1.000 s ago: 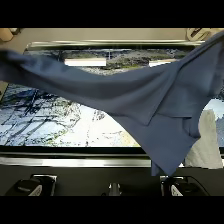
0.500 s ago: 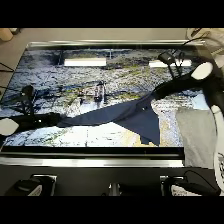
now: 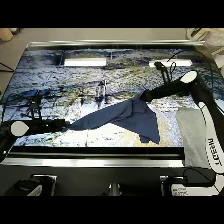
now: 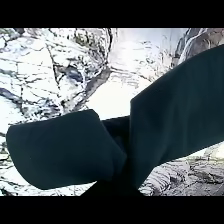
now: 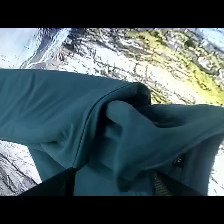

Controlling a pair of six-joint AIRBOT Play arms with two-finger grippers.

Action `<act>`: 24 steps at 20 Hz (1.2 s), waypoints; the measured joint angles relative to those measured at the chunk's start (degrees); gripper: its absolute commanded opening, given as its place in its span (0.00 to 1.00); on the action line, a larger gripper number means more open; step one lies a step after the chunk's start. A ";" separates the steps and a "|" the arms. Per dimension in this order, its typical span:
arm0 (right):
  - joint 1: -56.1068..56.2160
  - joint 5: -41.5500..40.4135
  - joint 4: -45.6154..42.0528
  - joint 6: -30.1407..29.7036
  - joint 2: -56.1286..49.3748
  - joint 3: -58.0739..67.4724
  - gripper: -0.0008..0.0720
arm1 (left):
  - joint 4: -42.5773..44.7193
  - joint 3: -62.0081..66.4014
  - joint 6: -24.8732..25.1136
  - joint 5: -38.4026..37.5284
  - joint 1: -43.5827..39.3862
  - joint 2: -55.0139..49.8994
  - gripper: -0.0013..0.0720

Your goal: Fold the shirts.

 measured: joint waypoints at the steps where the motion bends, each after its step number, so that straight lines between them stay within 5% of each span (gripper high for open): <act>1: -1.53 1.29 -1.38 -0.24 1.18 0.37 0.74 | -0.02 0.00 0.00 -0.09 0.00 0.07 0.05; 8: -14.40 16.24 -17.00 2.82 10.12 -12.59 0.74 | -0.11 0.63 0.09 -0.61 -0.02 0.33 0.05; 18: -16.33 6.32 -11.89 1.51 14.91 -38.93 0.67 | -0.13 0.76 0.96 -0.68 -0.02 0.33 0.05; 20: -14.71 3.74 -9.88 1.33 15.02 -40.61 0.46 | -0.13 0.79 1.07 -0.68 -0.02 0.33 0.05; 21: -13.68 2.45 -9.38 1.33 15.02 -41.11 0.18 | -0.13 0.79 1.31 -0.68 -0.02 0.33 0.05; 22: -12.55 1.27 -8.79 1.44 15.06 -41.44 0.04 | -0.13 0.85 1.70 -0.70 -0.02 0.33 0.05; 24: -11.04 0.20 -7.39 1.38 15.21 -41.22 0.04 | -0.13 1.62 2.49 -0.74 -0.02 0.39 0.05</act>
